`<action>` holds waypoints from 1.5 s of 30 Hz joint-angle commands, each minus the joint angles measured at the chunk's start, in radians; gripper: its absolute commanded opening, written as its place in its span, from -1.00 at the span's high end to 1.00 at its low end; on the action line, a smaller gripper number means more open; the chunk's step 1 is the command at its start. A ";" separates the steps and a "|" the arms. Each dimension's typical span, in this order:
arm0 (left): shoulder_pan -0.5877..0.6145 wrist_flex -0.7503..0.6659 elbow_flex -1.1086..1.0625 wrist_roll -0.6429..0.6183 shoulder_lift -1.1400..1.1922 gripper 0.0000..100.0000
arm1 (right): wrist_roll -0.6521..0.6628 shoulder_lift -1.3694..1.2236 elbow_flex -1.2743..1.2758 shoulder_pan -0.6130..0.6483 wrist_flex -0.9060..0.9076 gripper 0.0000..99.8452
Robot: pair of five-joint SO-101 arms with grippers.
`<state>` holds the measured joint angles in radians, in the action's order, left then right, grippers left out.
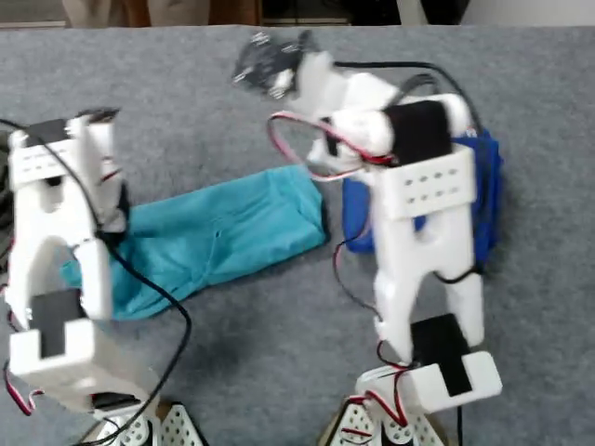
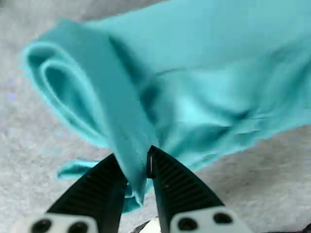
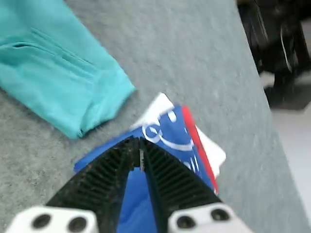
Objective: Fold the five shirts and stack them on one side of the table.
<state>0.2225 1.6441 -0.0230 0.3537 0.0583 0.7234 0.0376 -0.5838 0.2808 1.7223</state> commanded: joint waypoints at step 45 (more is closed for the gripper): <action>-0.763 -0.414 0.301 -0.404 0.236 0.91 | -0.081 0.082 -0.041 -0.384 0.002 1.00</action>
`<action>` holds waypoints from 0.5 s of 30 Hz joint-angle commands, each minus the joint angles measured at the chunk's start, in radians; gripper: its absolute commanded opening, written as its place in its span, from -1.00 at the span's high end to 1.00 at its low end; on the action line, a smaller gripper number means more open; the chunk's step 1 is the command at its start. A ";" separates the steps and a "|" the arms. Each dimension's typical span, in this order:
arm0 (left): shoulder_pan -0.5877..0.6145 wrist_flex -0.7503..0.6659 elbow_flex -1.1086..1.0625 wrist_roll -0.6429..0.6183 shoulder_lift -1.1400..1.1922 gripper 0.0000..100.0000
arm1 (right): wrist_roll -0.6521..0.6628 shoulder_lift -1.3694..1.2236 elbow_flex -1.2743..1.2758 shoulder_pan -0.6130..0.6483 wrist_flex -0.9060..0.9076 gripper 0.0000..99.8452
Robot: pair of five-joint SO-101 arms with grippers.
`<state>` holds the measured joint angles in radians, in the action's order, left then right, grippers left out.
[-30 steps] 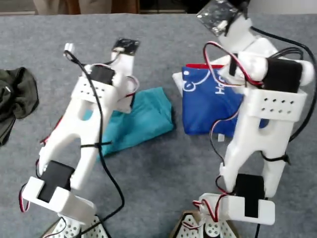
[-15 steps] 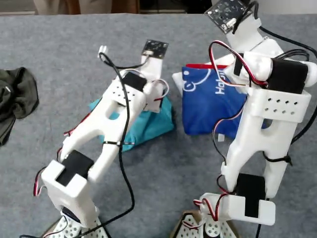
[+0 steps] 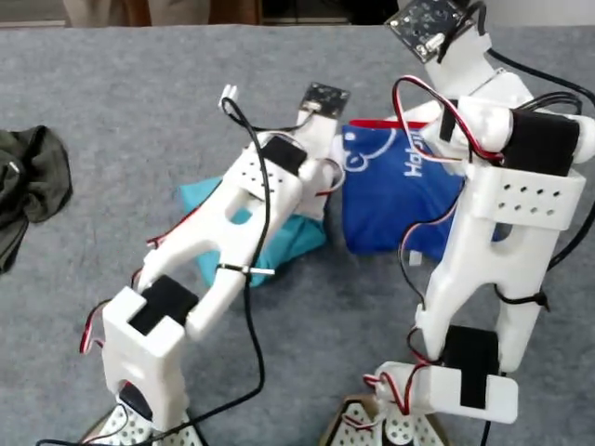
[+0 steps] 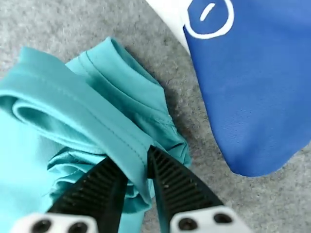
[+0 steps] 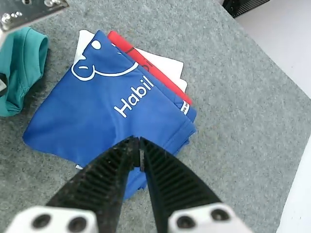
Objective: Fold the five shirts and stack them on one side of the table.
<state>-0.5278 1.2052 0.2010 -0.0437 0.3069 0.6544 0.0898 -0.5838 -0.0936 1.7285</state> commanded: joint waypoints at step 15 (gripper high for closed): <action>0.470 0.486 0.511 -0.097 -0.004 0.73 | -0.155 -0.091 -0.004 0.202 -0.032 1.00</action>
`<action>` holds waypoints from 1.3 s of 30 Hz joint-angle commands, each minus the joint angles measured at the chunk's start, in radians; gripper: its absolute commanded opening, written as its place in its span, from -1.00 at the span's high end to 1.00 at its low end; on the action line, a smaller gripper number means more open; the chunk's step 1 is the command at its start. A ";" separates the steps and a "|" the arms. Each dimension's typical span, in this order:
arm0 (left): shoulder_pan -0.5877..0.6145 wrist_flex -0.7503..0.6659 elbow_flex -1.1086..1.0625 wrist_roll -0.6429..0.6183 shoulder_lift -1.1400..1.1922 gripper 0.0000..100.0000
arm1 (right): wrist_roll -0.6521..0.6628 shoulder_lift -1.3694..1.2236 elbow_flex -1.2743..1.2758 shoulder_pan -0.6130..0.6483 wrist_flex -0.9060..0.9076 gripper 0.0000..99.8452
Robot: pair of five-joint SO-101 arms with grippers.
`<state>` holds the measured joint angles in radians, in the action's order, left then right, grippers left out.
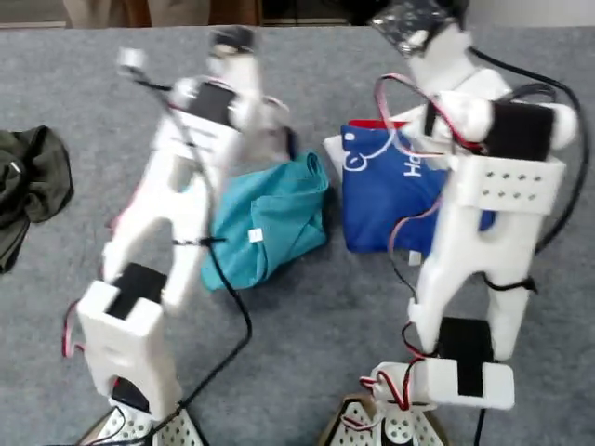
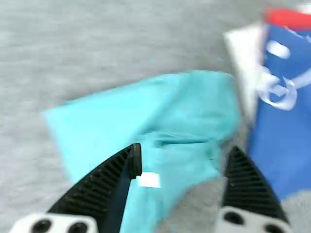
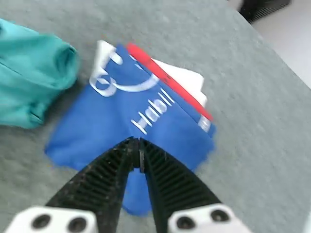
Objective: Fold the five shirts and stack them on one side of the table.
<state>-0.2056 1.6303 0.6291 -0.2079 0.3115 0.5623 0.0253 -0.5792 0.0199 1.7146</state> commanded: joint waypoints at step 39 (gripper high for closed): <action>0.819 -0.965 -1.545 0.404 -0.570 0.96 | -0.060 -0.958 -0.367 0.587 0.008 1.00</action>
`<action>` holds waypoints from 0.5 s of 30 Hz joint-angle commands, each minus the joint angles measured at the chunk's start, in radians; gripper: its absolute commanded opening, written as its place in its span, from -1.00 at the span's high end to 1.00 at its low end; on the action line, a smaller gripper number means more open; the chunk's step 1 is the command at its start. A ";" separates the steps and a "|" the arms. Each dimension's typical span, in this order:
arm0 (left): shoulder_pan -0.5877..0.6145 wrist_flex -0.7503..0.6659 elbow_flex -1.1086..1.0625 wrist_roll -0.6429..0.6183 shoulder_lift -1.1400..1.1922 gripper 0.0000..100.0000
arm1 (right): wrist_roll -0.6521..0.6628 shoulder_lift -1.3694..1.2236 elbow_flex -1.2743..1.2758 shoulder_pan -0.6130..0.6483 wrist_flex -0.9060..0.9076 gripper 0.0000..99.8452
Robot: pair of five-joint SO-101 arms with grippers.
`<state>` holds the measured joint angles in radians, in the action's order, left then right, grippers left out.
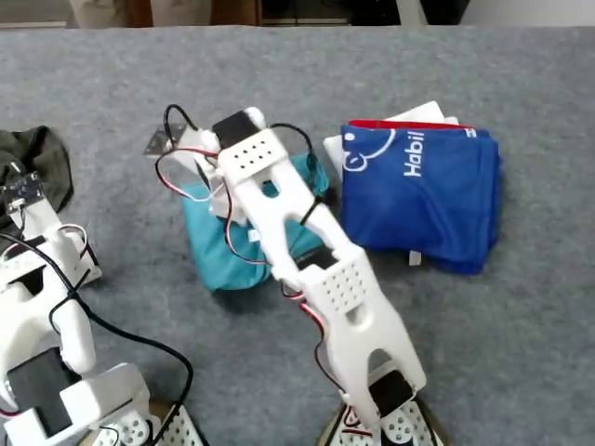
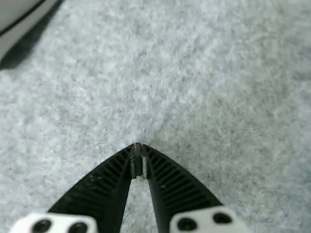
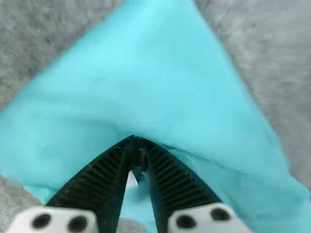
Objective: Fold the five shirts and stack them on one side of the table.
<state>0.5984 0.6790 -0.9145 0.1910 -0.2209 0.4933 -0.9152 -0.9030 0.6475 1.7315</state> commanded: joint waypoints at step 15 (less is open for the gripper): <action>0.017 -0.014 0.000 0.005 -0.038 0.96 | 0.029 0.188 0.157 -0.237 0.057 1.00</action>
<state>0.6045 0.6759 -0.9145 0.1910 -0.2286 0.4948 -0.8416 -0.8124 0.4557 1.7622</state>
